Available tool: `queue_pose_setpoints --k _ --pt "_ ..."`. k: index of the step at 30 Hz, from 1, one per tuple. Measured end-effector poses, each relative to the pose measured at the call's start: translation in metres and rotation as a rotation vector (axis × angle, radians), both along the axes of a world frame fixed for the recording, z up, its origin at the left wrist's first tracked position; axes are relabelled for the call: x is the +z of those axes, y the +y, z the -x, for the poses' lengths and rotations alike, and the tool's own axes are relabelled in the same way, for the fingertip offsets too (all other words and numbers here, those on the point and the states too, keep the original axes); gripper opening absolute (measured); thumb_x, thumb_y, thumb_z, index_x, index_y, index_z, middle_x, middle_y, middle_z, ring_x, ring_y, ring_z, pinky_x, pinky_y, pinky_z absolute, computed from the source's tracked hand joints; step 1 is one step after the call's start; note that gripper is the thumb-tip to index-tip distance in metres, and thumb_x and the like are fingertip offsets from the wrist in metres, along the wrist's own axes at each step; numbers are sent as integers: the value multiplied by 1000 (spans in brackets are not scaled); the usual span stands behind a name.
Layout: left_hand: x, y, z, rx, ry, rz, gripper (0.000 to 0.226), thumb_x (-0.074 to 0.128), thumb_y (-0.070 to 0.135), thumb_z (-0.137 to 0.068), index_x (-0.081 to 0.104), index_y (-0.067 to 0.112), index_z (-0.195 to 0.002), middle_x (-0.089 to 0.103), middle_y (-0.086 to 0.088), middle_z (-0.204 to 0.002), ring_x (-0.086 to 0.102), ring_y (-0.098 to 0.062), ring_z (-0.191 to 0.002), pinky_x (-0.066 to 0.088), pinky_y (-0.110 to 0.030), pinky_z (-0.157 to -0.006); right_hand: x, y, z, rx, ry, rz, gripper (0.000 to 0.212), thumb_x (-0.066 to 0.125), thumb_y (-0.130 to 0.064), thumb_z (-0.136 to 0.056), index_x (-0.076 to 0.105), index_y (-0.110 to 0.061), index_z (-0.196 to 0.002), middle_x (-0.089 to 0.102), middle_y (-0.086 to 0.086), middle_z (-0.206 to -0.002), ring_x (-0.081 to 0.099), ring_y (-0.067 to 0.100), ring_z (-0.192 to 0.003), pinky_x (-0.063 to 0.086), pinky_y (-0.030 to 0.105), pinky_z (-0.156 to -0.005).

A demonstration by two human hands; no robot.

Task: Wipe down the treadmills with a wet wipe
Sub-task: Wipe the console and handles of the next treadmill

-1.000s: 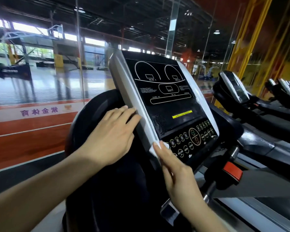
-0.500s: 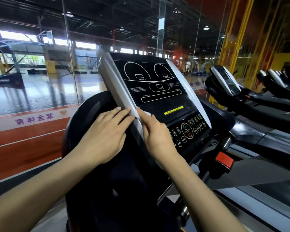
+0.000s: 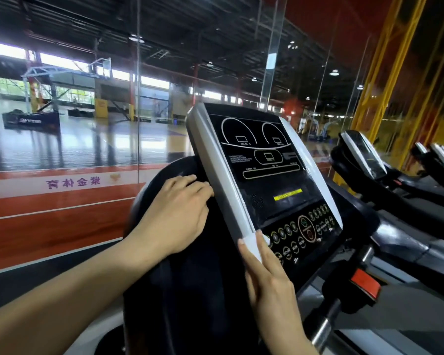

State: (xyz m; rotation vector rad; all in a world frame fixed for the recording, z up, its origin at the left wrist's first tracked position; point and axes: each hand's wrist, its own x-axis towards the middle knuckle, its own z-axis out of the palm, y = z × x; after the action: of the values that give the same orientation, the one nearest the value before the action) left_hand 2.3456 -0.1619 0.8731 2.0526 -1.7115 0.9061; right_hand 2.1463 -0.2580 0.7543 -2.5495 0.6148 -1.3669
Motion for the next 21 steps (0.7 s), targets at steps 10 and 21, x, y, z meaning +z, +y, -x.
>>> queue_pose_setpoints --k 10,21 --pt "5 4 -31 -23 195 -27 53 22 39 -89 67 32 -115 64 13 -130 41 -13 -142 11 -37 -123 93 -25 -84 14 4 98 53 63 13 -86 66 -13 -133 27 11 -161 32 25 -148 33 31 -118" --pt "3 11 -29 -62 160 -70 73 5 40 -82 70 26 -113 68 3 -122 46 -22 -139 11 -47 -123 237 -53 -219 -166 168 223 20 50 6 -91 68 -2 -90 43 12 -155 64 23 -92 51 33 -62"
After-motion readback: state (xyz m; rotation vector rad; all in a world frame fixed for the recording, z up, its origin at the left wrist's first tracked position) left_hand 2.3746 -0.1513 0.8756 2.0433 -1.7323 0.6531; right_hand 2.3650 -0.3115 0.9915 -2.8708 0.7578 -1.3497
